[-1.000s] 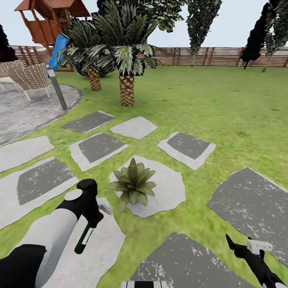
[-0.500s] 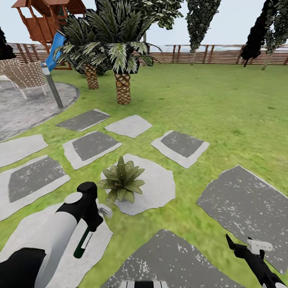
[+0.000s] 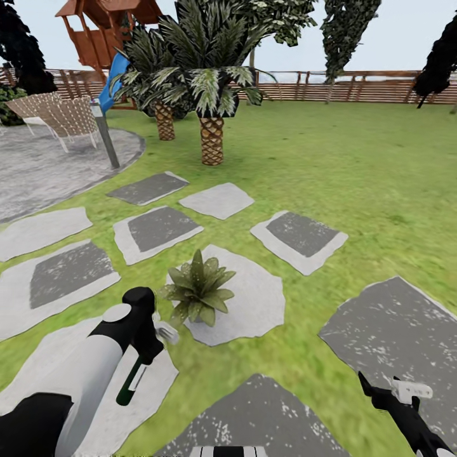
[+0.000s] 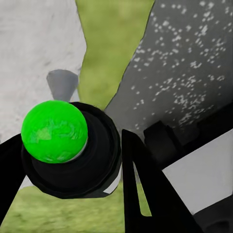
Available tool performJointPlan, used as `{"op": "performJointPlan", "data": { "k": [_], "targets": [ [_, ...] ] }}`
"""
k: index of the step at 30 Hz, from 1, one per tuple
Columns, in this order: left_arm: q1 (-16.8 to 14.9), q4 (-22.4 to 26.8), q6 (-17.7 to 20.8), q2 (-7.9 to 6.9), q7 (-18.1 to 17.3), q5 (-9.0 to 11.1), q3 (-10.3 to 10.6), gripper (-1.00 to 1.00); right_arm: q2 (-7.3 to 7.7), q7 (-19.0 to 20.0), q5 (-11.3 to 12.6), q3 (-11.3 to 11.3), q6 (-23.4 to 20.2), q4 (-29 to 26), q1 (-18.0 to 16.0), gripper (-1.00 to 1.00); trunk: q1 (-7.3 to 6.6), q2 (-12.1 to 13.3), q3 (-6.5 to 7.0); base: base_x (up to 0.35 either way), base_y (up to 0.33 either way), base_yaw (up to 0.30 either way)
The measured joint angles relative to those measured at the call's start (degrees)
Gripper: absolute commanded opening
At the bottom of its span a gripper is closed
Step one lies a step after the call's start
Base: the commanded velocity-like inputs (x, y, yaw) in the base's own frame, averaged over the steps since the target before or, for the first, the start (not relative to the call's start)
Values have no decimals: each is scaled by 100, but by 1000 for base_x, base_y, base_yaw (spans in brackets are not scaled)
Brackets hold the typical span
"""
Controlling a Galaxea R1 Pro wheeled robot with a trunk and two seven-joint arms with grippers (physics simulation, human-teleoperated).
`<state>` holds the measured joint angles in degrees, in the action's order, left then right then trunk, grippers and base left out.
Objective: Pick up the pesticide atomizer in the garden and spray insectifuge to fully cover both potted plants in the garden.
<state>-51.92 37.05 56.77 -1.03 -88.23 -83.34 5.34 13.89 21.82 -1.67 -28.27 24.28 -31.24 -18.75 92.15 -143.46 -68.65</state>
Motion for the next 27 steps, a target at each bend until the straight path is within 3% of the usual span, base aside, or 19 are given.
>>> {"op": "performJointPlan", "data": {
  "k": [12, 17, 27],
  "targets": [
    [-75, 19, -13, 102, -51, 18, 31, -100, 2, 1, 0, -1, -1, -1, -1, 100, -2, 0, 0, 113, -85, 272],
    [-87, 17, -12, 103, -49, 24, 37, -100, 3, -5, -7, -8, -1, 4, 1, 100, -2, 0, 0, 194, -205, 53],
    [-70, 16, -11, 103, -49, 23, 37, -100, 3, -8, -8, -7, -7, 5, 1, 100, 0, 0, 0, 9, -269, 1]
  ]
}}
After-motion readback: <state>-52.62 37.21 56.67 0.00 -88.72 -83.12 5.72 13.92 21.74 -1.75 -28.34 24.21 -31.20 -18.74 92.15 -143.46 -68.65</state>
